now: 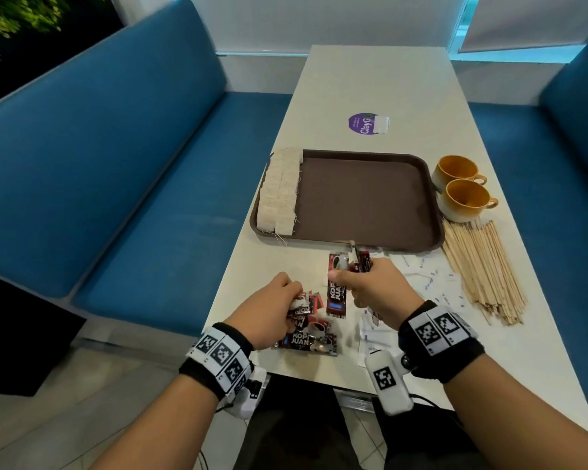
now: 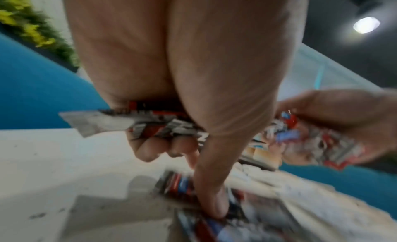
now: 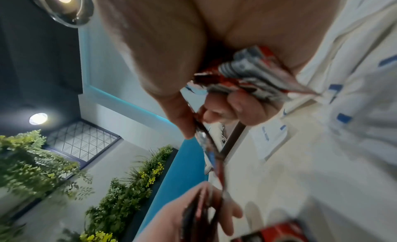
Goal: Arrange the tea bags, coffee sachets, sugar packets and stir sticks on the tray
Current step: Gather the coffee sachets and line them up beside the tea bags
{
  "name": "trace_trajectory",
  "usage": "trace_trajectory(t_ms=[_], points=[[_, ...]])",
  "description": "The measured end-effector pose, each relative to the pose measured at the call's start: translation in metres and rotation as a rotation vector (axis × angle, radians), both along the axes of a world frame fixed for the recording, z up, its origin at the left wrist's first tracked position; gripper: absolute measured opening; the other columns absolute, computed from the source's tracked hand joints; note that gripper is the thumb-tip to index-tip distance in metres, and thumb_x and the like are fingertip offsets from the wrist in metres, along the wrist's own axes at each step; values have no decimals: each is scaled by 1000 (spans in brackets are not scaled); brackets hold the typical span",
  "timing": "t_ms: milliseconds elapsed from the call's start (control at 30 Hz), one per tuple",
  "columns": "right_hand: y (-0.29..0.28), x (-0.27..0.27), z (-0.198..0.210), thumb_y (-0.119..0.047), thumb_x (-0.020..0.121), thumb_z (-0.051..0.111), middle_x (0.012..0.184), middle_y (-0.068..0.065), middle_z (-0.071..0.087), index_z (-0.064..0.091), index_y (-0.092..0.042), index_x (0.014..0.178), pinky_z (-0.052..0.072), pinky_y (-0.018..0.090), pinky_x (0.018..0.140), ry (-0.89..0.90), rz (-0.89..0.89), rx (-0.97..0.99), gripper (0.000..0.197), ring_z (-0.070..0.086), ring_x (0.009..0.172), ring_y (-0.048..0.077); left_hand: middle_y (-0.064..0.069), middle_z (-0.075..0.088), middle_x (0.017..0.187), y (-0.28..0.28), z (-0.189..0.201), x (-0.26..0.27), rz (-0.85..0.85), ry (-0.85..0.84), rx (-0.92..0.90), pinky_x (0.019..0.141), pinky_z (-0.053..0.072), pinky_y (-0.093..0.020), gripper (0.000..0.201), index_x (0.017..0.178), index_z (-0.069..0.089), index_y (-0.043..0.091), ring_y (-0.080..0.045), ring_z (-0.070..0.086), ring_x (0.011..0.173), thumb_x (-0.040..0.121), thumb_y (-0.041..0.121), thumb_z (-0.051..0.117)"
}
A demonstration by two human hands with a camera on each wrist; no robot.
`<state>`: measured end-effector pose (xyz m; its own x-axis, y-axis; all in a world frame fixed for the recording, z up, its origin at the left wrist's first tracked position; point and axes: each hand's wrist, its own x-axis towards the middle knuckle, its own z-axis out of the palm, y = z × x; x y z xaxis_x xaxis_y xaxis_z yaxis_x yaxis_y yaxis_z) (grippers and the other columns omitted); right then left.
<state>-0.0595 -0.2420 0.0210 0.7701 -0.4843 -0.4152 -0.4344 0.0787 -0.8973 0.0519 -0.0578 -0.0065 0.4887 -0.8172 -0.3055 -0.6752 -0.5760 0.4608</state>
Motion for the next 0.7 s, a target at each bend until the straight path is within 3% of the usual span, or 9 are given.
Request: trace_trajectory(t_ms=[100,200,267,367,467,533,633,700], points=[[1,-6,1,-10,94,66,63,3,48,54,-11,79,34,27,49,-34,-14,64,19,43,53,17,4,50,115,-4,0,-2,-28,-70,21,85,53,-42,30,110,55,20,-24,60,96,86,10,71],[5,-10,-1,-9,99,56,72,11,68,52,-9,91,40,32,55,-39,-2,97,9,58,66,26,2,53,106,-8,3,1,7,-88,44,86,52,-42,31,105,54,21,-24,58,99,82,6,69],[7,-13,0,-10,102,50,79,13,76,48,-11,98,43,33,57,-33,33,88,5,58,60,21,0,56,108,-10,5,4,32,-82,64,88,51,-41,35,108,54,20,-23,57,101,81,9,74],[11,-16,4,-10,104,45,80,16,76,47,-9,107,45,29,55,-34,64,68,3,56,56,19,-2,61,108,-11,6,7,85,-45,62,88,51,-41,42,105,53,21,-24,59,101,76,14,83],[11,-16,3,-7,104,42,66,17,66,51,-5,118,47,31,56,-14,126,85,17,59,66,29,1,66,101,-10,6,10,140,-10,22,80,52,-36,45,96,50,25,-23,62,94,72,17,86],[12,-16,2,-2,99,41,60,15,60,54,-5,111,46,27,49,38,216,40,19,63,60,29,6,65,88,-6,6,11,187,7,-49,67,48,-30,41,87,47,30,-21,63,85,73,18,83],[15,-15,0,-1,94,41,66,15,62,56,-7,102,54,32,55,81,307,-68,18,67,59,25,11,61,77,4,12,14,313,35,-184,54,34,-16,29,82,51,27,-13,57,71,78,15,76],[17,-12,-3,-3,96,42,72,12,66,56,-11,100,53,33,56,76,366,-159,16,65,60,23,9,58,73,14,16,16,407,62,-242,52,32,-18,23,80,51,24,-8,52,65,83,15,72]])
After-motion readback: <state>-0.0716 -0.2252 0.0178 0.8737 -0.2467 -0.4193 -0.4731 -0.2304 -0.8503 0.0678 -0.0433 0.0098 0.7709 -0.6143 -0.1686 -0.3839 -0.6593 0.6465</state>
